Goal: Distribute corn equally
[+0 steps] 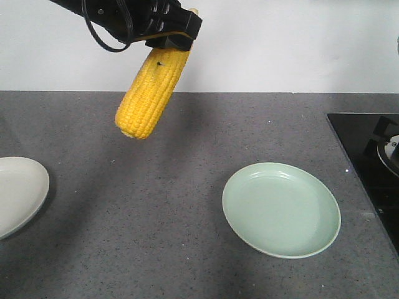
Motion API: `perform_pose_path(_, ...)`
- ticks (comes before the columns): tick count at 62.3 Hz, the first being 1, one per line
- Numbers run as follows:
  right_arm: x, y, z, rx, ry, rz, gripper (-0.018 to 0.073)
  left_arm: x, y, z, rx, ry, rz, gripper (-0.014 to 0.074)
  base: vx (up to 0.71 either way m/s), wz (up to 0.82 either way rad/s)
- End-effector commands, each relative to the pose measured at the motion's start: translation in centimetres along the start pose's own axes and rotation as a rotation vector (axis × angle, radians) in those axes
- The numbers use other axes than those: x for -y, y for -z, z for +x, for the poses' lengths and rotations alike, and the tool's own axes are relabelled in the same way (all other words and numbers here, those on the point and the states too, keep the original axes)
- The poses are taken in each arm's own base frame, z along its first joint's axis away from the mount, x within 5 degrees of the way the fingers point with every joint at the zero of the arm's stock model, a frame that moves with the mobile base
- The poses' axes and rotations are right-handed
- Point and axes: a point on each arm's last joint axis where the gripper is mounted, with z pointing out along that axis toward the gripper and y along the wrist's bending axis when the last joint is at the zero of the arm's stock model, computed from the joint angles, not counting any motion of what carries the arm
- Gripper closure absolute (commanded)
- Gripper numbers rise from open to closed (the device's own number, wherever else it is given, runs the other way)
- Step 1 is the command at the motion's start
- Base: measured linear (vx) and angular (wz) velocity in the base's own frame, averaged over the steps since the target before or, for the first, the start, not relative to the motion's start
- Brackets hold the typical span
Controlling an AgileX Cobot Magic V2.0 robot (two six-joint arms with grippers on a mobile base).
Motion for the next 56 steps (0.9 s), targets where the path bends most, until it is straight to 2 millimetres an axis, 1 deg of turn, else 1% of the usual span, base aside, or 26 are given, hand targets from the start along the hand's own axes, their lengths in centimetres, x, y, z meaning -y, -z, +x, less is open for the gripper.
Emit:
perform_pose_path(1,-0.82,2.10,-0.55,0.057,0.019,-0.003,0.0564,0.85,3.35,-1.41,0.143,-0.010,0.016,0.0603,0.01,-0.03)
perform_pose_path(56,-0.82,2.10,-0.55,0.057,0.019,-0.003,0.0564,0.85,3.35,-1.41,0.143,-0.010,0.016,0.0603,0.00,0.00)
